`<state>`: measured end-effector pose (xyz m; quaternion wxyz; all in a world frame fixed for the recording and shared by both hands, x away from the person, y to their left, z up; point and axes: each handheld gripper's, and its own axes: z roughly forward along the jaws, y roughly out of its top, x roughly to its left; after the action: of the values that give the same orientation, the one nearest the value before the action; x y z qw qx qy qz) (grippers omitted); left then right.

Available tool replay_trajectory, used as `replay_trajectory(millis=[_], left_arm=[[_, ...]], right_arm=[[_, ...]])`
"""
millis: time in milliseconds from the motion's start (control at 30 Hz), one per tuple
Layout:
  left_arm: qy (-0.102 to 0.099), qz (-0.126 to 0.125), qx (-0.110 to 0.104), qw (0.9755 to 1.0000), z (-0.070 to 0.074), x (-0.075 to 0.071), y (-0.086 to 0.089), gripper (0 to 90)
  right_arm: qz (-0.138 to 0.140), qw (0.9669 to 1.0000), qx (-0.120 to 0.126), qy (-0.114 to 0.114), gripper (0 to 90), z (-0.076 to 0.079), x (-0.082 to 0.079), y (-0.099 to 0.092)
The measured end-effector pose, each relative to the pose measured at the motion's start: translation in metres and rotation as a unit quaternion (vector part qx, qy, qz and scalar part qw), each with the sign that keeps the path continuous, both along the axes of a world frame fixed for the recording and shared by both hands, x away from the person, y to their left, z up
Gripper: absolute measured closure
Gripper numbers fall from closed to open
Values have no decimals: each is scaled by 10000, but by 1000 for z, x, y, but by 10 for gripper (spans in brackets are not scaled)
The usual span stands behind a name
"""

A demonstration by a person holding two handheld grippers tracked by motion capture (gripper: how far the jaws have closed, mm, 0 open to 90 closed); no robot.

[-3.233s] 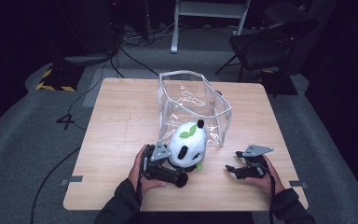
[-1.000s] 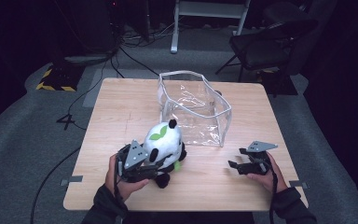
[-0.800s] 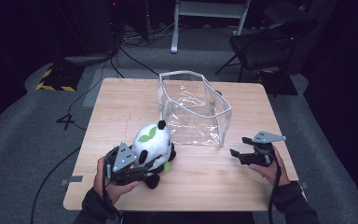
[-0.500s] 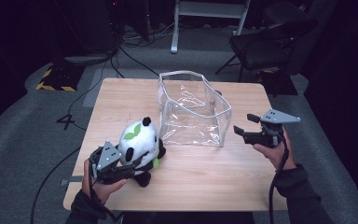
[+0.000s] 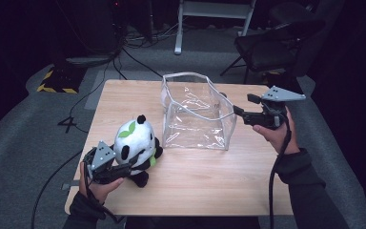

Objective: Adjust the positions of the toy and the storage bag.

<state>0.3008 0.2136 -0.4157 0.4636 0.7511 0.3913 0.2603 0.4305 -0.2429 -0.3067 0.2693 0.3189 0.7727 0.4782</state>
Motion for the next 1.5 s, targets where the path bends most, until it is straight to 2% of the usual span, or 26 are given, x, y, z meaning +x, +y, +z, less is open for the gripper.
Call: replay_trajectory(millis=[133, 267, 333, 367, 433, 533, 667, 833, 933, 1067, 1233, 1500], left_arm=[[-37, -15, 79, 10000, 0, 1, -3, 291], [-51, -30, 54, 10000, -1, 0, -2, 290], [-61, -26, 26, 10000, -1, 0, -2, 289], [-72, -25, 25, 10000, -2, 0, -3, 287], [-95, -38, 48, 9999, -2, 0, -4, 287], [-115, -50, 81, 9999, -2, 0, -6, 287], [-100, -2, 8, 9999, -3, 1, -5, 285], [-82, 19, -9, 10000, -2, 2, -5, 286], [-86, 11, 9, 10000, -2, 1, -5, 286], [-73, 23, -7, 10000, -2, 2, -5, 287], [-92, 40, -10, 9999, -3, 3, -5, 287], [-203, 83, 25, 9998, -5, 19, -12, 292]], right_arm=[[-96, 9995, -282, 105, 326, -5, 8, 14], [-260, 9981, -504, 252, 364, -12, 17, 23], [-368, 9973, -600, 208, 404, -15, 20, 25], [-474, 9968, -609, 192, 430, -17, 21, 24], [-483, 9970, -526, 297, 444, -19, 23, 23], [-490, 9966, -563, 355, 487, -21, 27, 22], [-565, 9950, -631, 524, 542, -21, 29, 25], [-531, 9928, -756, 767, 667, -21, 32, 33], [-462, 9916, -874, 838, 780, -21, 34, 35], [-452, 9909, -1025, 753, 832, -22, 32, 35], [-351, 9909, -1103, 683, 846, -21, 23, 27], [-209, 9932, -973, 598, 848, -23, -2, 1]])
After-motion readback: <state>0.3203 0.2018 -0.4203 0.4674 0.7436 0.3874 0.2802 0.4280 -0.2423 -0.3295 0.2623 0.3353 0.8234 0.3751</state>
